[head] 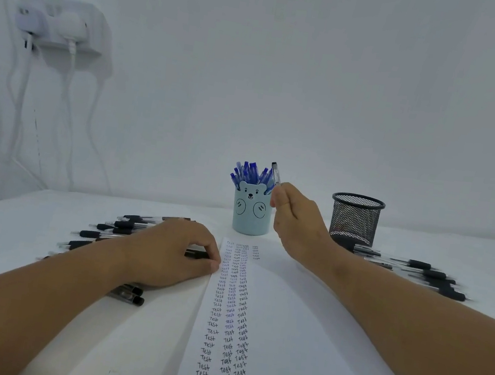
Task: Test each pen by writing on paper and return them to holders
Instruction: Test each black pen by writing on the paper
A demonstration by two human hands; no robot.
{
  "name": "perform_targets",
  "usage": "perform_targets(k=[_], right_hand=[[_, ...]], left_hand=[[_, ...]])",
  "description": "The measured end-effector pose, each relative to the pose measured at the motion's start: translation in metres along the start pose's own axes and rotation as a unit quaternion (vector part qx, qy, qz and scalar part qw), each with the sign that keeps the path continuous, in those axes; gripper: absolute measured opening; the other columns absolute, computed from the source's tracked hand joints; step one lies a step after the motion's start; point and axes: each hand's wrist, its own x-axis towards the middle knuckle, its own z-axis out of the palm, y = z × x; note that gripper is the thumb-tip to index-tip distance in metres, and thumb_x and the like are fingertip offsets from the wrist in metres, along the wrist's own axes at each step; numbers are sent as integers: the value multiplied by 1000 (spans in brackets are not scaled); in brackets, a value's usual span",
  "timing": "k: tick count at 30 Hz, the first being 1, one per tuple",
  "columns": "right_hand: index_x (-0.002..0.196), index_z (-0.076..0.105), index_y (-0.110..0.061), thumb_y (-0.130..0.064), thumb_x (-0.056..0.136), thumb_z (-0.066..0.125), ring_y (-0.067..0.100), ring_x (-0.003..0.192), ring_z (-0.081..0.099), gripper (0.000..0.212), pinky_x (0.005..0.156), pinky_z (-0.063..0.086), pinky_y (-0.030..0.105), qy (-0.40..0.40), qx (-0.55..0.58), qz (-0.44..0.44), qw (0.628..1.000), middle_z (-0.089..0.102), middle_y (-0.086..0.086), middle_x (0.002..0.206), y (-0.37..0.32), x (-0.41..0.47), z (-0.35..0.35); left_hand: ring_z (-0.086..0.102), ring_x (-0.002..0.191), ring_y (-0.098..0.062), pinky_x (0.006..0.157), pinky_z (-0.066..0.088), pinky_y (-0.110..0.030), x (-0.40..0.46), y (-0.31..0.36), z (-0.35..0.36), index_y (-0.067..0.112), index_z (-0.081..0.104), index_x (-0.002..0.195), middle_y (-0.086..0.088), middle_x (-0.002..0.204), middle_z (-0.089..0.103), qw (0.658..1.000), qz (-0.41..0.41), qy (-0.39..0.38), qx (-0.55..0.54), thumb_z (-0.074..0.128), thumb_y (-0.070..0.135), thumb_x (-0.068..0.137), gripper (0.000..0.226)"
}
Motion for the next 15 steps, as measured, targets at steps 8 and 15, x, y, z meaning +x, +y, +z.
perform_targets(k=[8,15], right_hand=[[90,68,-12,-31,105,47,9,56,40,31,57,34,27,-104,-149,-1,983,48,-9,64,-18,14,-18],[99,68,-31,-28,96,65,17,83,64,5,73,51,26,-228,-364,83,899,69,-8,85,-27,30,-103]], left_hand=[[58,105,8,100,43,-20,2,-5,0,39,72,92,27,101,67,1000,14,-2,6,68,42,92,6],[53,103,18,87,33,-3,0,-4,1,38,72,91,32,103,68,1000,0,3,26,66,48,92,12]])
